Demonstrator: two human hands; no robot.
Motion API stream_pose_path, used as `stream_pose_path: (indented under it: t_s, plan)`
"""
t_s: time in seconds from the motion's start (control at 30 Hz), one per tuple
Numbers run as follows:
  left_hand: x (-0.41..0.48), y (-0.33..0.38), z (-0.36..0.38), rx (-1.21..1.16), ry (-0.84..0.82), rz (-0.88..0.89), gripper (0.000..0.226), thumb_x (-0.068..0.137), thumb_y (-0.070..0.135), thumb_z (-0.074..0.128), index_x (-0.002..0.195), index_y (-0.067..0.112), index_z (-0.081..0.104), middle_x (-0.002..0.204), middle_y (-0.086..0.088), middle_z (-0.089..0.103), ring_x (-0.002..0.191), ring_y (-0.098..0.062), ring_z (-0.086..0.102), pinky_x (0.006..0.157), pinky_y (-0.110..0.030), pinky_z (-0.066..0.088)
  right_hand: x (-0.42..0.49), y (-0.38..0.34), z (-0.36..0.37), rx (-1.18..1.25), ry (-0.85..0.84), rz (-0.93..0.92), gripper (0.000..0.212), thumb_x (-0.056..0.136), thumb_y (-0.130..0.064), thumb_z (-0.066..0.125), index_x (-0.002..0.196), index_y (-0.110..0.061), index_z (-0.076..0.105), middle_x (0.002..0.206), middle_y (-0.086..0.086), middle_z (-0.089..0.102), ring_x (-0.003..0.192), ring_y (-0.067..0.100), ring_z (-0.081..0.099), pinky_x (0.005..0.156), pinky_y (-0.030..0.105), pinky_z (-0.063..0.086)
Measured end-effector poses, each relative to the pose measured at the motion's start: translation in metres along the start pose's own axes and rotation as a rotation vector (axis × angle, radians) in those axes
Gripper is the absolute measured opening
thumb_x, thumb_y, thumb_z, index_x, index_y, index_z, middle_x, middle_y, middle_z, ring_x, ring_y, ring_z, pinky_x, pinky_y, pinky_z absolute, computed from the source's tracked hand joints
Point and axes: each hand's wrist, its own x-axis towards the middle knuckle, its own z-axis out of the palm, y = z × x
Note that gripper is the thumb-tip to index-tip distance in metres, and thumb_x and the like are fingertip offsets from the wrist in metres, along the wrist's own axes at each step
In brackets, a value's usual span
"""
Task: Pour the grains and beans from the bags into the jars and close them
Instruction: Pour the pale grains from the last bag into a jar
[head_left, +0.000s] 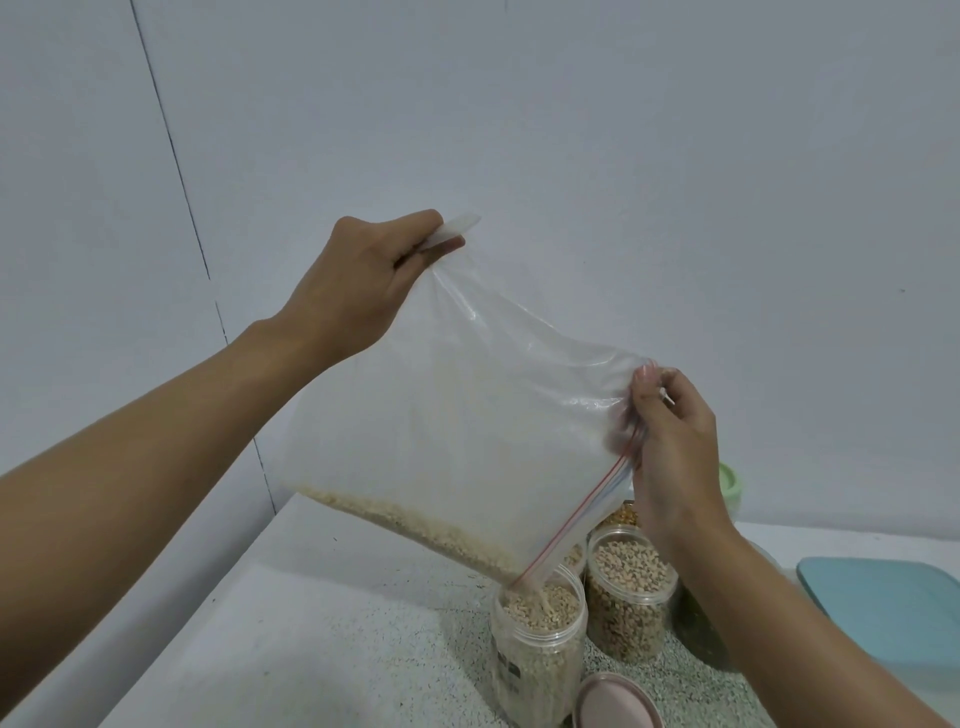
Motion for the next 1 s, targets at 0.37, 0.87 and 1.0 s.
stream_pose_path:
  t_s: [0.37, 0.87, 1.0]
  plan:
    - [0.004, 0.004, 0.001, -0.027, 0.027, -0.002, 0.043, 0.108, 0.029, 0.050, 0.072, 0.017, 0.030, 0.057, 0.007, 0.023, 0.055, -0.015, 0.024, 0.050, -0.021, 0.021, 0.003, -0.010, 0.000, -0.005, 0.003, -0.016, 0.028, 0.106, -0.025, 0.052, 0.079, -0.018, 0.055, 0.066, -0.010, 0.051, 0.062, 0.006, 0.044, 0.054, 0.018, 0.043]
    - [0.004, 0.008, 0.000, -0.045, 0.026, -0.009, 0.043, 0.108, 0.031, 0.050, 0.072, 0.015, 0.032, 0.058, 0.004, 0.024, 0.056, -0.017, 0.024, 0.051, -0.024, 0.021, 0.008, -0.011, -0.004, -0.020, -0.006, -0.017, 0.026, 0.106, -0.026, 0.052, 0.082, -0.016, 0.054, 0.069, -0.010, 0.054, 0.065, 0.005, 0.048, 0.058, 0.018, 0.045]
    - [0.008, 0.010, 0.003, -0.039, 0.016, 0.005, 0.044, 0.107, 0.032, 0.050, 0.072, 0.012, 0.034, 0.059, 0.003, 0.023, 0.056, -0.017, 0.023, 0.051, -0.024, 0.020, 0.008, -0.007, -0.007, -0.016, 0.001, -0.019, 0.022, 0.107, -0.027, 0.049, 0.095, -0.010, 0.056, 0.077, -0.004, 0.056, 0.075, 0.012, 0.050, 0.063, 0.021, 0.044]
